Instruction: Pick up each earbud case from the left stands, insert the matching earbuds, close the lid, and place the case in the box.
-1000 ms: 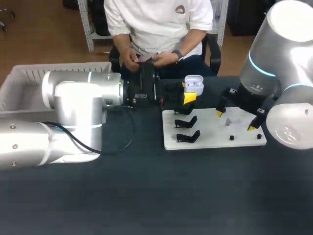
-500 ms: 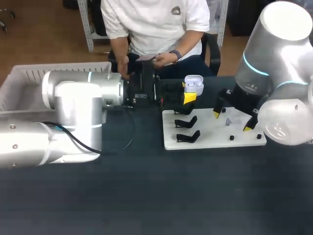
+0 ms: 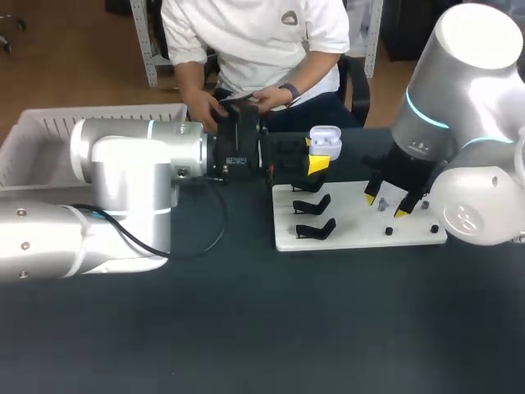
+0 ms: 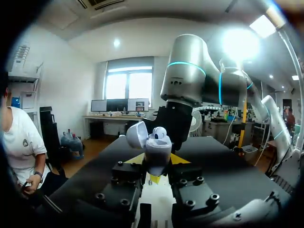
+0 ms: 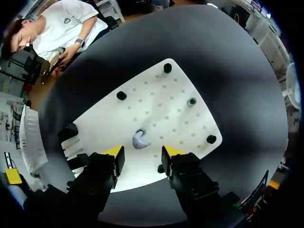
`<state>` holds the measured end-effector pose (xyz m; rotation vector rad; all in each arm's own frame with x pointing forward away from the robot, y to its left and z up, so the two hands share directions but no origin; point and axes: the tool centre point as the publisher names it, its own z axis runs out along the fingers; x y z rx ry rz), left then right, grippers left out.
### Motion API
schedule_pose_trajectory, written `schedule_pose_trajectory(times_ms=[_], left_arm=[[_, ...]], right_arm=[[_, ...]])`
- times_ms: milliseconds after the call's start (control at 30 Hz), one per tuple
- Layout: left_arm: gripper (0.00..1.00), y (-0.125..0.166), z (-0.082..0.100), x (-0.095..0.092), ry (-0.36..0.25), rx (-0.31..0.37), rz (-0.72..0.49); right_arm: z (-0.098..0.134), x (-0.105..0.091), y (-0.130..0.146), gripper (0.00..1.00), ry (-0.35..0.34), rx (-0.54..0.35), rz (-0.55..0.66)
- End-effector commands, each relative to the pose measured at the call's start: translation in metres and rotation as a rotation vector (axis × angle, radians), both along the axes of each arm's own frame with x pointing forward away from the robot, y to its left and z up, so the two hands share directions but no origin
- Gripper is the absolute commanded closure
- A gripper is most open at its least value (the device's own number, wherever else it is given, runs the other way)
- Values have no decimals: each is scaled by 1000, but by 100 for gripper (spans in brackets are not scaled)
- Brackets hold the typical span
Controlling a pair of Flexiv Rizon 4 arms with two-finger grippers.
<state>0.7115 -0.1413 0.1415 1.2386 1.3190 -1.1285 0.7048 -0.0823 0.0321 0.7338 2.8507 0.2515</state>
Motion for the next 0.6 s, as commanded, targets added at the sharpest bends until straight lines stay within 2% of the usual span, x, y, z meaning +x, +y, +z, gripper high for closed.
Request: schedule_pose_trajectory(times_ms=[33, 267, 367, 400, 600], left_arm=[[100, 0, -1, -1, -3, -4, 4], [100, 0, -1, -1, -3, -4, 4], [100, 0, -1, -1, -3, -4, 4], [100, 0, -1, -1, -3, -4, 4], [100, 0, -1, -1, -3, -4, 4]], right_arm=[[-5, 4, 1, 54, 2, -1, 3], [-9, 6, -1, 56, 7, -5, 13], [-8, 6, 0, 58, 9, -7, 14], [-9, 7, 0, 62, 9, -7, 14], [-9, 9, 0, 63, 6, -6, 18]])
